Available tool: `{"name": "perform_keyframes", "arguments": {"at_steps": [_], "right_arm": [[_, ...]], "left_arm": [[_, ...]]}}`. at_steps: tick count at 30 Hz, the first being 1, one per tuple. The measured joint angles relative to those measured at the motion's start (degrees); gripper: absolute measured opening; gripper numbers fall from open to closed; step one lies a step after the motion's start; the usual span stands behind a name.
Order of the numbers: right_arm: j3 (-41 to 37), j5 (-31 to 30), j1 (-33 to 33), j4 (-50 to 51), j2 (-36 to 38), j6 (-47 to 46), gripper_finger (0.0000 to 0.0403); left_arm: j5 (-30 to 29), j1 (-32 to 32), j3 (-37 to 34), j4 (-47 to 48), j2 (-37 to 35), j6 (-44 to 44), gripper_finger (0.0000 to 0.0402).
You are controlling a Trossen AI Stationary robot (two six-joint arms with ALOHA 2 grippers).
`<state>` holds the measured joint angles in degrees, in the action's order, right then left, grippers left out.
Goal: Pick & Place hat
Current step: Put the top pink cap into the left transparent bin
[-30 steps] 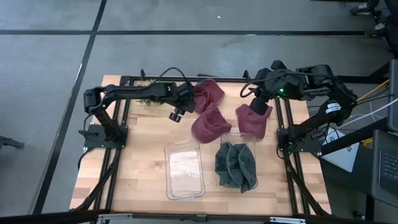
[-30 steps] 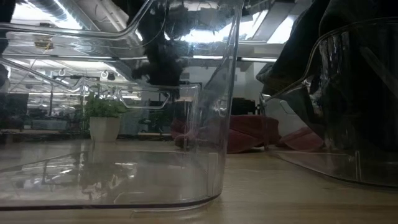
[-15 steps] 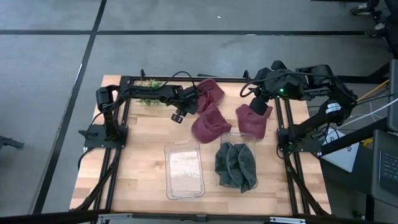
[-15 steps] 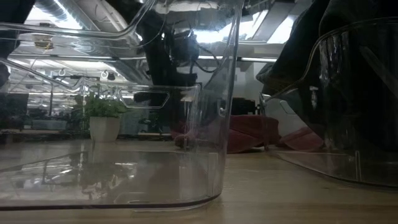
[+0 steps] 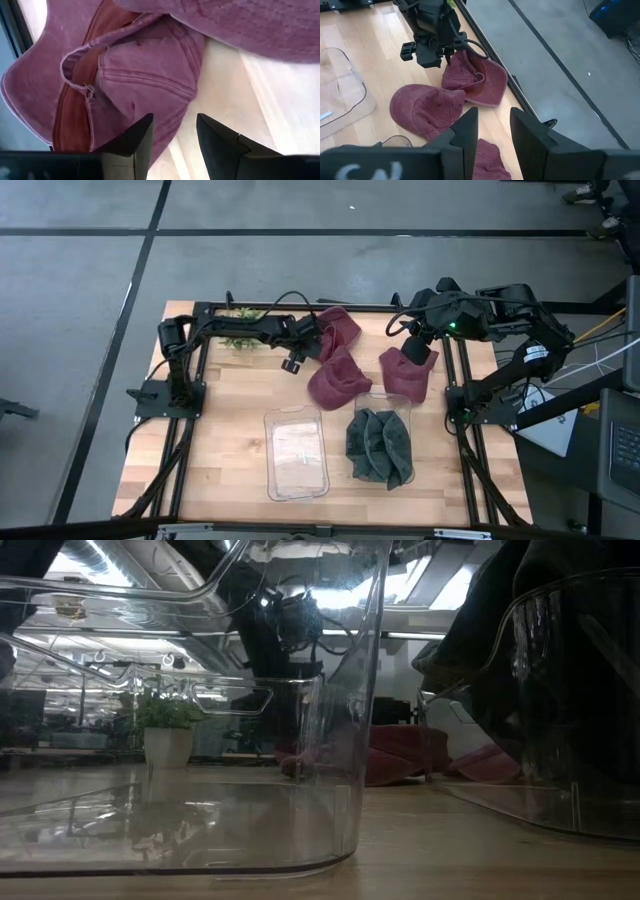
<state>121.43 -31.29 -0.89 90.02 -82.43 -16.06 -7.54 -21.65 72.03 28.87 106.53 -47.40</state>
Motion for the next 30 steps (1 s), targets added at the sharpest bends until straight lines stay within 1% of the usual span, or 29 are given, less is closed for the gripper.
{"name": "perform_keyframes", "arguments": {"at_steps": [7, 14, 19, 26, 30], "right_arm": [[0.0, 0.0, 0.0, 0.0, 0.0, 0.0, 0.0113], [0.0, -0.1, 0.0, 0.0, 0.0, 0.0, 0.0113], [0.0, -0.1, 0.0, 0.0, 0.0, 0.0, 0.0113], [0.0, -0.1, 0.0, 0.0, 0.0, 0.0, 0.0113], [0.0, -0.1, 0.0, 0.0, 0.0, 0.0, 0.0113]], "left_arm": [[-0.6, -0.2, 0.0, 0.6, 2.7, -1.0, 0.0145], [-3.5, -0.2, -0.1, 0.3, 5.8, -0.9, 0.0145], [-3.9, -0.2, 0.0, -0.9, 5.9, -0.9, 0.0145], [-6.3, -0.2, 0.0, -2.4, 5.9, -0.8, 0.0145], [-6.7, -0.2, 0.0, -3.6, 5.9, -0.3, 0.0145]]}}
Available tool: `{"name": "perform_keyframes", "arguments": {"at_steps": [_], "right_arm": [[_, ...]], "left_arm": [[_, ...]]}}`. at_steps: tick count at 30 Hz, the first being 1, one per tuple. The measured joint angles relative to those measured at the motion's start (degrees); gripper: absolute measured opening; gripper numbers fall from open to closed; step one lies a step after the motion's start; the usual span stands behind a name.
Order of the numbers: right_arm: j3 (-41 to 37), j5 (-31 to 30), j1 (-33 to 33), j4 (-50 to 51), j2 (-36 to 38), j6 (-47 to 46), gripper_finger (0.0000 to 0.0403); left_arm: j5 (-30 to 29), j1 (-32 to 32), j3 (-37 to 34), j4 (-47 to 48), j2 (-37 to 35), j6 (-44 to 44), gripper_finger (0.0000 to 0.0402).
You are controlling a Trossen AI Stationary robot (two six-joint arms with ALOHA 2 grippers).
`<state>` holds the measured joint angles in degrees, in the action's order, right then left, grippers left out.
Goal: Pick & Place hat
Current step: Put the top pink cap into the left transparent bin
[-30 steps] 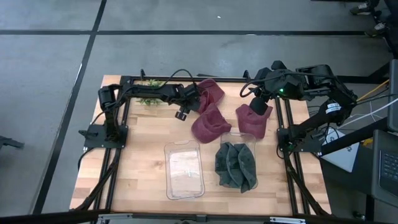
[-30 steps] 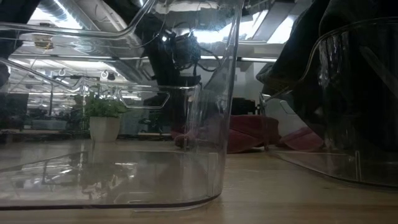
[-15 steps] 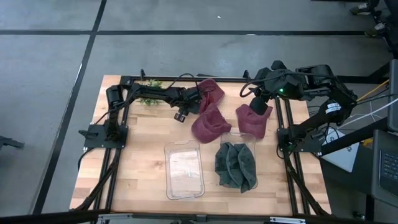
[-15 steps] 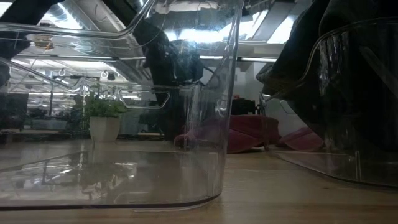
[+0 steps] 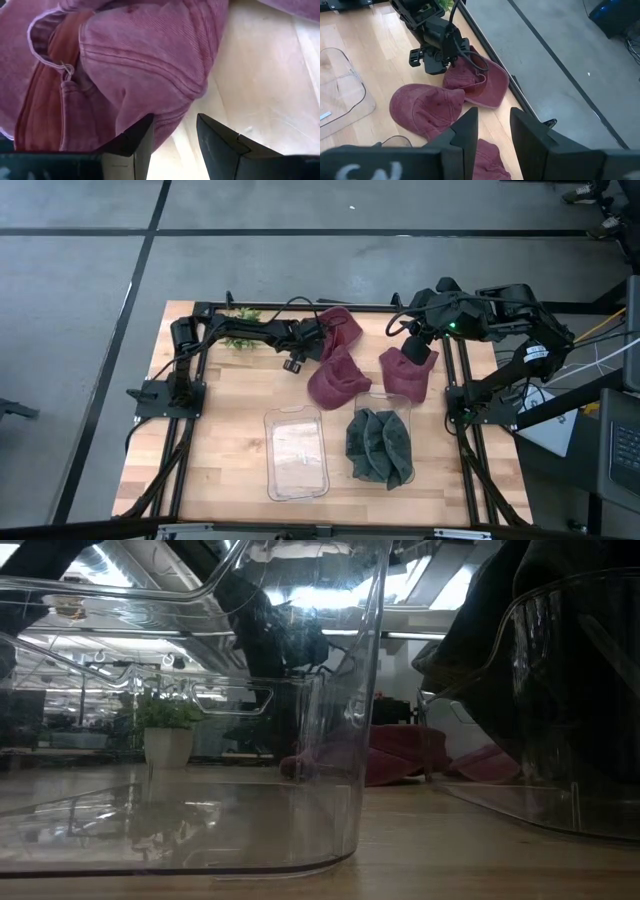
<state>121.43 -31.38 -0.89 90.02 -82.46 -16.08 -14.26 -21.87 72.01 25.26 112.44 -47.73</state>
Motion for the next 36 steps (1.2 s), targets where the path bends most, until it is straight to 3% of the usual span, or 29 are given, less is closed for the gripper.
{"name": "perform_keyframes", "arguments": {"at_steps": [9, 18, 27, 36], "right_arm": [[0.0, 0.0, 0.0, 0.0, 0.0, 0.0, 0.0113], [0.0, 0.0, 0.0, 0.0, 0.0, 0.0, 0.0113], [0.0, 0.0, 0.0, 0.0, 0.0, 0.2, 0.0113], [0.0, 0.0, 0.0, 0.0, 0.0, 0.1, 0.0113]], "left_arm": [[-0.3, 0.1, 0.3, 0.7, 2.0, 0.0, 0.0127], [-0.2, 0.6, 0.2, 2.0, 2.4, 4.1, 0.0010], [-0.2, 0.7, -0.2, 3.4, 0.0, 8.0, 0.0005], [0.6, -0.2, -0.1, 3.4, -9.5, 11.8, 0.0004]]}}
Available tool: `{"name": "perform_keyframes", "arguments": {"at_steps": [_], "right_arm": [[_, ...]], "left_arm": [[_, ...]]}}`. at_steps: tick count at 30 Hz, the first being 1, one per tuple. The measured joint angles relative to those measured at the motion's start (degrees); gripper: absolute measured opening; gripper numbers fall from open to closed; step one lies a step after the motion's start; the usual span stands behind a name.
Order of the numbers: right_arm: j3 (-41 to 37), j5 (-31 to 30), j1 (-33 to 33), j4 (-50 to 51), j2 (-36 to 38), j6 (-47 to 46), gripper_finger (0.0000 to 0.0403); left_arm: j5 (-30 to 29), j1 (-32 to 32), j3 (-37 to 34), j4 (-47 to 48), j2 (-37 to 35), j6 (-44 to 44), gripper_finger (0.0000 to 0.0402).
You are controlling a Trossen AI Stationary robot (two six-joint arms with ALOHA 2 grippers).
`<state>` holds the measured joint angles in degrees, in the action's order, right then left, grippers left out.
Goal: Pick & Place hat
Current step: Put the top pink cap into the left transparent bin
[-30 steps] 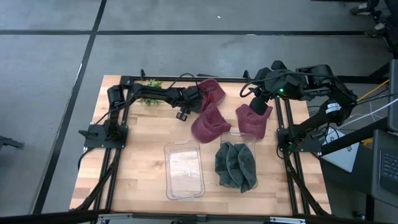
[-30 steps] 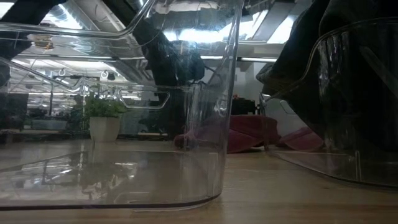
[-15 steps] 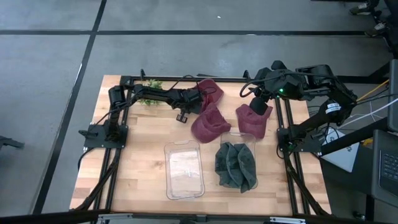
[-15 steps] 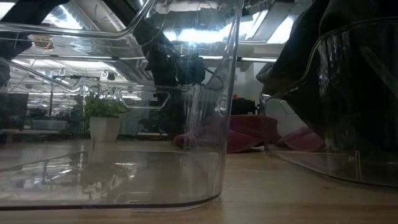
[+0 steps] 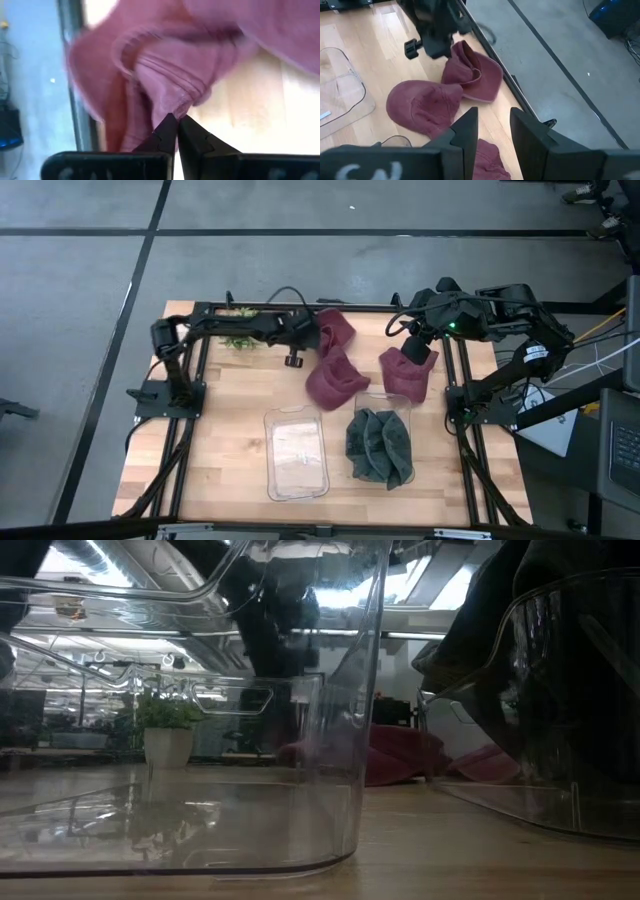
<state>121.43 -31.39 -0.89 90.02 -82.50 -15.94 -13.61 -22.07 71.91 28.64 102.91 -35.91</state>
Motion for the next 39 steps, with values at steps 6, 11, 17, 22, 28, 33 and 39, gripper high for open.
{"name": "perform_keyframes", "arguments": {"at_steps": [6, 11, 17, 22, 28, 33, 39], "right_arm": [[0.0, 0.0, 0.0, 0.0, 0.0, 0.1, 0.0113], [0.0, 0.0, 0.0, 0.0, 0.0, 0.1, 0.0113], [0.0, 0.0, 0.0, 0.0, 0.0, 0.0, 0.0113], [0.0, 0.0, 0.0, 0.0, 0.0, -0.3, 0.0113], [0.0, 0.1, 0.0, 0.0, 0.0, -0.6, 0.0113], [-1.9, 0.1, 0.0, -0.4, 0.0, -0.6, 0.0113], [-8.5, 0.1, 0.0, -0.7, 0.0, -0.6, 0.0113]], "left_arm": [[0.3, -1.1, 0.0, -0.2, -6.3, 1.5, 0.0004], [0.4, -2.2, 0.0, -0.5, -10.0, 3.4, 0.0004], [0.9, -2.8, 0.1, -0.5, -12.9, 5.7, 0.0004], [0.9, -2.8, 0.1, -0.4, -14.3, 7.9, 0.0004], [0.9, -2.8, 0.1, -0.2, -16.2, 9.9, 0.0004], [0.9, -2.8, 0.1, -0.4, -18.2, 11.3, 0.0004], [0.9, -2.8, 0.1, -0.6, -20.8, 12.8, 0.0004]]}}
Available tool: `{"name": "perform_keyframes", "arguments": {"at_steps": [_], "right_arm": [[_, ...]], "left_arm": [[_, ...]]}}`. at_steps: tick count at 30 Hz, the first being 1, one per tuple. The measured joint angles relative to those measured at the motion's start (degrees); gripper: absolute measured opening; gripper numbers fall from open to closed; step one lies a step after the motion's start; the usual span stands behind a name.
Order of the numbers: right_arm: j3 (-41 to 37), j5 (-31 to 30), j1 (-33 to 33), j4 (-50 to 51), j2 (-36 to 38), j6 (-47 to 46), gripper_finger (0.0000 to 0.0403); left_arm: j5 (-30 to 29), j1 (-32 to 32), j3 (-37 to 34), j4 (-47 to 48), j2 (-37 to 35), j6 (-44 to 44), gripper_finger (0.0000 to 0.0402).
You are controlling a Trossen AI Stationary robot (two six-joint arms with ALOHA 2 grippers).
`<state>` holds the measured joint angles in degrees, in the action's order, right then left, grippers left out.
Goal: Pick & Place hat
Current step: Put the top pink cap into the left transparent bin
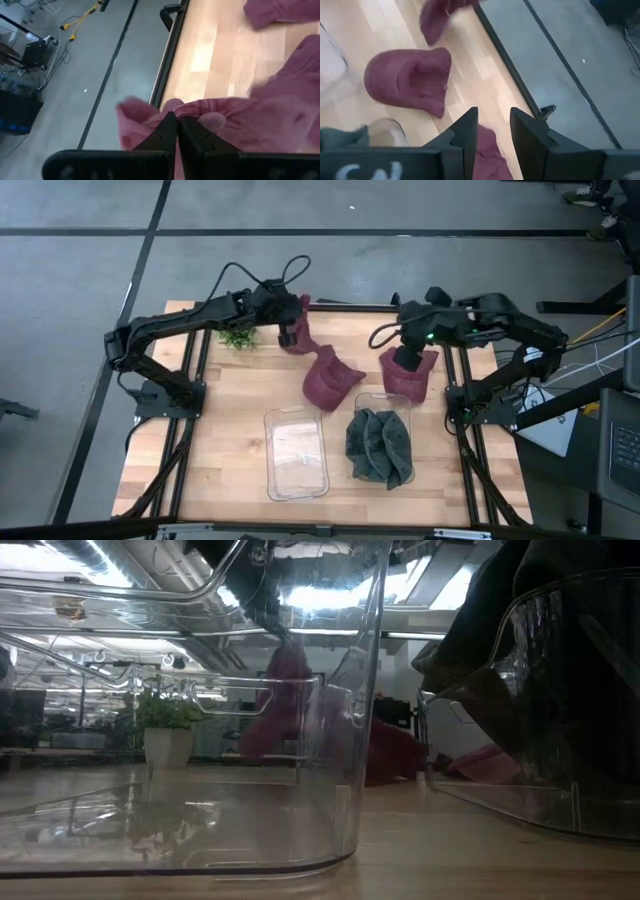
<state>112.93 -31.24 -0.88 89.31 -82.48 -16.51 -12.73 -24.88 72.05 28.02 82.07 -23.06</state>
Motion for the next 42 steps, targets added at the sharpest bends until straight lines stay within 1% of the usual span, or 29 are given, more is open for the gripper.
{"name": "perform_keyframes", "arguments": {"at_steps": [7, 13, 20, 25, 29, 34, 37, 42], "right_arm": [[-8.8, 0.5, 0.0, -2.6, 0.0, 0.0, 0.0113], [-14.0, 3.9, 0.0, -6.3, 0.0, 0.4, 0.0113], [-15.9, 6.7, 0.0, -9.6, 0.0, 0.4, 0.0113], [-15.5, 8.4, 0.0, -12.5, 0.0, 1.8, 0.0113], [-15.3, 9.4, 0.0, -15.9, 0.0, 2.9, 0.0113], [-15.3, 11.6, 0.0, -19.5, 0.0, 4.4, 0.0113], [-15.3, 12.6, 0.0, -23.0, 0.0, 5.5, 0.0113], [-15.3, 16.4, 0.0, -31.9, 0.0, 8.6, 0.0113]], "left_arm": [[0.1, 0.0, 0.3, 0.4, -2.3, 3.9, 0.0004], [1.6, 0.0, 4.8, 3.6, -2.4, 9.5, 0.0004], [9.9, 0.0, 11.7, 9.7, -2.4, 17.6, 0.0004], [18.0, -0.1, 15.2, 12.7, -2.4, 25.4, 0.0004], [25.4, -0.4, 16.4, 12.8, -2.4, 30.7, 0.0004], [31.7, -0.4, 16.5, 12.7, -2.4, 34.9, 0.0005], [33.5, -0.4, 16.5, 12.7, -2.4, 36.0, 0.0005], [34.4, -0.4, 16.5, 12.5, -2.4, 36.4, 0.0005]]}}
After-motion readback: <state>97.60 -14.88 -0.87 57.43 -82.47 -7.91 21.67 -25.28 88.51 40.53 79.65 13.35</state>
